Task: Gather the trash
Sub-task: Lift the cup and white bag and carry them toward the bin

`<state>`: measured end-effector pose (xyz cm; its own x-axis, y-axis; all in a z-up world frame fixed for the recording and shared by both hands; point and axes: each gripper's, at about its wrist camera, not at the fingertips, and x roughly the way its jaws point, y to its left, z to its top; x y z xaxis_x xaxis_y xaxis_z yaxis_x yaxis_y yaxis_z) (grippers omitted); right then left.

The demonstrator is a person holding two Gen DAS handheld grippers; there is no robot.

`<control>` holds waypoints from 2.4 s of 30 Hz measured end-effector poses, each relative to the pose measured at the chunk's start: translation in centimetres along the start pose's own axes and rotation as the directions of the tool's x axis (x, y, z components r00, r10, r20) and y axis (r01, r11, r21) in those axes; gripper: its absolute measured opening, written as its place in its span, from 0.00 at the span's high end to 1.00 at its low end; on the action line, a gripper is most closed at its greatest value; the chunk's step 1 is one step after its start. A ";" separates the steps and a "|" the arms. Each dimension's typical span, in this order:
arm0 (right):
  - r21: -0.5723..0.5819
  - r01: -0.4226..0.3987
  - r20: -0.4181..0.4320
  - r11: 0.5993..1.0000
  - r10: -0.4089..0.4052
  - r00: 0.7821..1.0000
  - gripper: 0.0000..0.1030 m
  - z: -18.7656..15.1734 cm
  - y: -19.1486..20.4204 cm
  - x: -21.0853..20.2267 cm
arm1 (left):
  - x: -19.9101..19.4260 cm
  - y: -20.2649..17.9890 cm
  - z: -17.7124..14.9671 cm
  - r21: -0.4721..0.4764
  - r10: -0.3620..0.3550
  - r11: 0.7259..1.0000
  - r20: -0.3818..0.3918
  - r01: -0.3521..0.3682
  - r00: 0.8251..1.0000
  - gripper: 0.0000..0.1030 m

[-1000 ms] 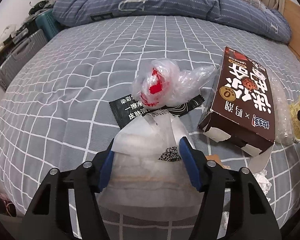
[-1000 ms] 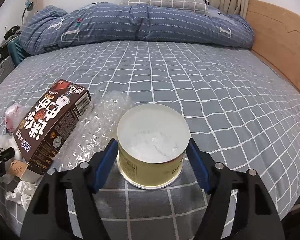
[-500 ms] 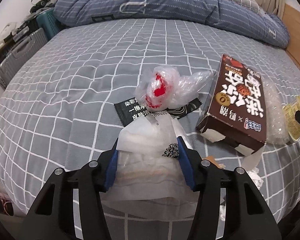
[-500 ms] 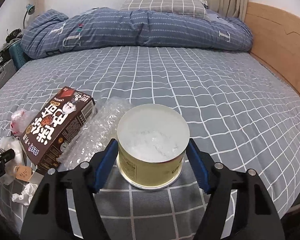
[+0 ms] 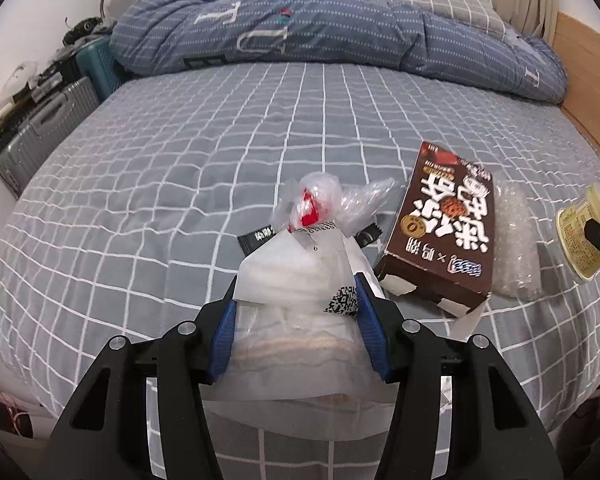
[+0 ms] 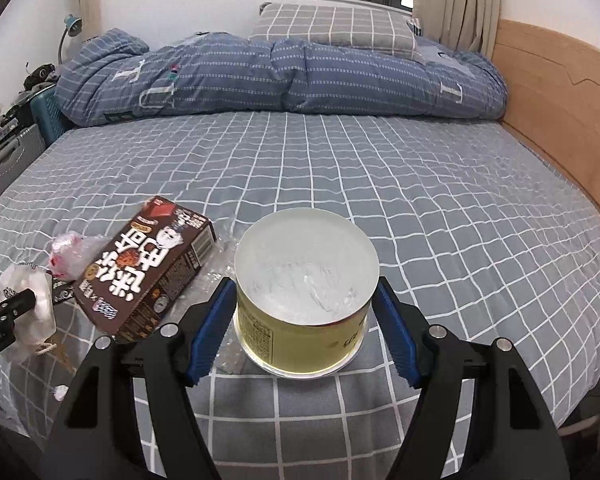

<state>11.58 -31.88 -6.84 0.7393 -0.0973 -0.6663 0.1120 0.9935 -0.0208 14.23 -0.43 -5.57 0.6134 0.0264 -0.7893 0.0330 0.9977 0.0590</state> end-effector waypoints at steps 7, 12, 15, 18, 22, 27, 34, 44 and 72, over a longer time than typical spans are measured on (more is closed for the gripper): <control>-0.006 -0.013 0.026 1.000 0.013 1.000 0.35 0.5 0.3 -2.7 | -2.4 0.4 0.0 0.000 -0.004 1.000 0.029 0.004 1.000 0.49; -0.017 -0.019 0.036 1.000 0.019 0.999 0.35 0.1 0.8 -4.4 | -3.6 0.7 -0.7 -0.012 -0.031 0.999 0.032 0.031 0.999 0.49; -0.018 -0.029 0.030 0.999 0.029 0.999 0.35 -0.7 1.1 -5.2 | -4.3 0.7 -1.3 -0.015 -0.041 0.999 0.039 0.041 0.998 0.49; -0.016 -0.049 0.027 0.999 0.049 0.998 0.35 -1.3 1.4 -6.0 | -5.1 0.4 -2.0 -0.013 -0.050 0.999 0.047 0.051 0.998 0.49; -0.028 -0.054 0.029 0.998 0.055 0.998 0.35 -2.0 2.0 -7.0 | -5.7 0.1 -3.0 -0.009 -0.062 0.998 0.045 0.063 0.997 0.49; -0.032 -0.056 0.025 0.998 0.057 0.998 0.35 -2.8 2.3 -7.8 | -6.6 -0.4 -3.9 -0.003 -0.068 0.998 0.049 0.069 0.996 0.49; -0.027 -0.063 0.036 0.998 0.064 0.997 0.35 -3.6 2.3 -9.3 | -8.1 -0.6 -4.9 -0.007 -0.075 0.997 0.060 0.075 0.995 0.49; -0.026 -0.069 0.056 0.997 0.071 0.996 0.35 -5.2 1.8 -12.2 | -9.7 -0.8 -7.0 -0.009 -0.083 0.996 0.056 0.084 0.995 0.49; -0.062 -0.064 -0.023 0.996 0.063 0.998 0.35 -13.7 2.3 -16.2 | -12.3 -2.7 -14.3 0.022 -0.121 0.992 -0.004 0.121 0.993 0.49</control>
<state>-9.22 -27.19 -6.29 0.7295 -0.0330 -0.6831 0.0228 0.9995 -0.0238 -4.72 -2.56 -4.74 0.6015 -0.0945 -0.7932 0.1247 0.9919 -0.0236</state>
